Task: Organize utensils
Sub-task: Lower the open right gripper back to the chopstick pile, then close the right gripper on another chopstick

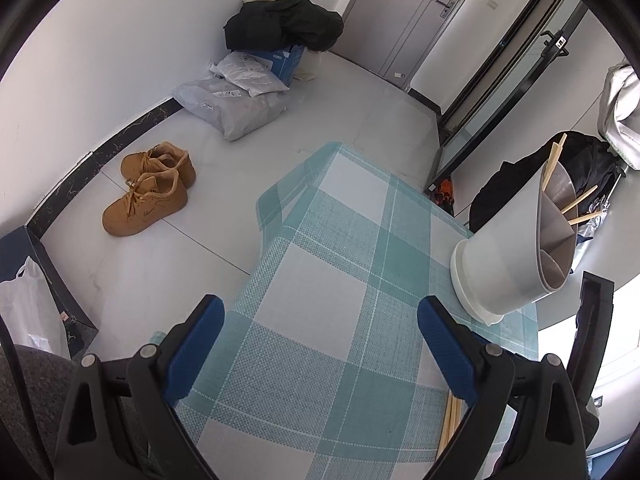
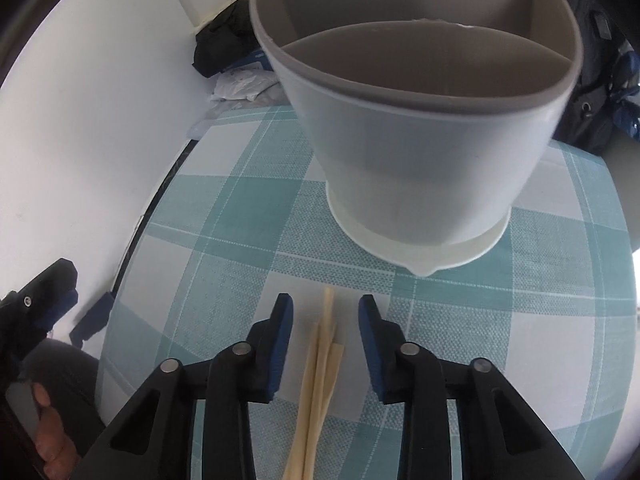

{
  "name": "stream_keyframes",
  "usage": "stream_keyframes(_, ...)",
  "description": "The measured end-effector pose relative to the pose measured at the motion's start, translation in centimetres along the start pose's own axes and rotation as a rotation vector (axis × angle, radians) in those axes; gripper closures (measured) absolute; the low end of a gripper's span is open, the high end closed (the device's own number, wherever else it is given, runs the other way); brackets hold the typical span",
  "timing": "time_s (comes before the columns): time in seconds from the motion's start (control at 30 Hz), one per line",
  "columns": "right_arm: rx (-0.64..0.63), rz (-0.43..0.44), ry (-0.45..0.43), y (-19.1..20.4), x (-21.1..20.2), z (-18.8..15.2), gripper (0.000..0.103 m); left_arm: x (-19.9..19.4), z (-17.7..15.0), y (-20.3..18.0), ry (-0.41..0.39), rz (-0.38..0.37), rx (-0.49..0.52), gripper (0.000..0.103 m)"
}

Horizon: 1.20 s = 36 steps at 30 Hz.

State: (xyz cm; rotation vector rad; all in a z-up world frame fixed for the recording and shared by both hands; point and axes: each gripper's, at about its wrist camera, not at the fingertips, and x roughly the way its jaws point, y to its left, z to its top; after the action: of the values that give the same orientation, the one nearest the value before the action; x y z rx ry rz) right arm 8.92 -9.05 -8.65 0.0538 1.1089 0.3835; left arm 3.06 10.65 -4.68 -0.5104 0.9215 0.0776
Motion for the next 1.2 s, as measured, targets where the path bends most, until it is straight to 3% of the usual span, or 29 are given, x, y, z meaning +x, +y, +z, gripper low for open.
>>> stream_keyframes(0.07, -0.011, -0.007, 0.006, 0.4, 0.1, -0.1, 0.092, 0.1, 0.0, 0.1, 0.005, 0.0, 0.001, 0.008)
stream_keyframes(0.3, 0.005, 0.016, -0.057, 0.4, -1.7, -0.8, 0.102, 0.2, -0.1, -0.1, 0.006, 0.01, 0.017, 0.008)
stream_keyframes(0.63, 0.106, 0.109, -0.171, -1.9, -5.9, -2.1, 0.102, 0.8, -1.3, -1.3, 0.041, 0.022, 0.095, 0.008)
stream_keyframes(0.83, 0.064, 0.126, -0.055, -2.5, -3.9, -0.8, 0.096, 0.9, -1.9, -1.7, 0.053, 0.033, 0.107, 0.008)
stream_keyframes(0.9, 0.03, 0.122, -0.031, -1.8, -3.1, -0.4, 0.091, 0.8, -1.9, -1.5, 0.054, 0.038, 0.102, 0.008)
stream_keyframes(0.97, -0.003, 0.094, -0.006, -1.1, -2.2, -0.1, 0.078, 0.7, -1.8, -1.2, 0.053, 0.043, 0.089, 0.008)
stream_keyframes(1.2, -0.084, 0.008, 0.027, 1.2, -0.2, 0.3, 0.079, 1.0, -1.4, -0.4, 0.057, 0.054, 0.037, 0.008)
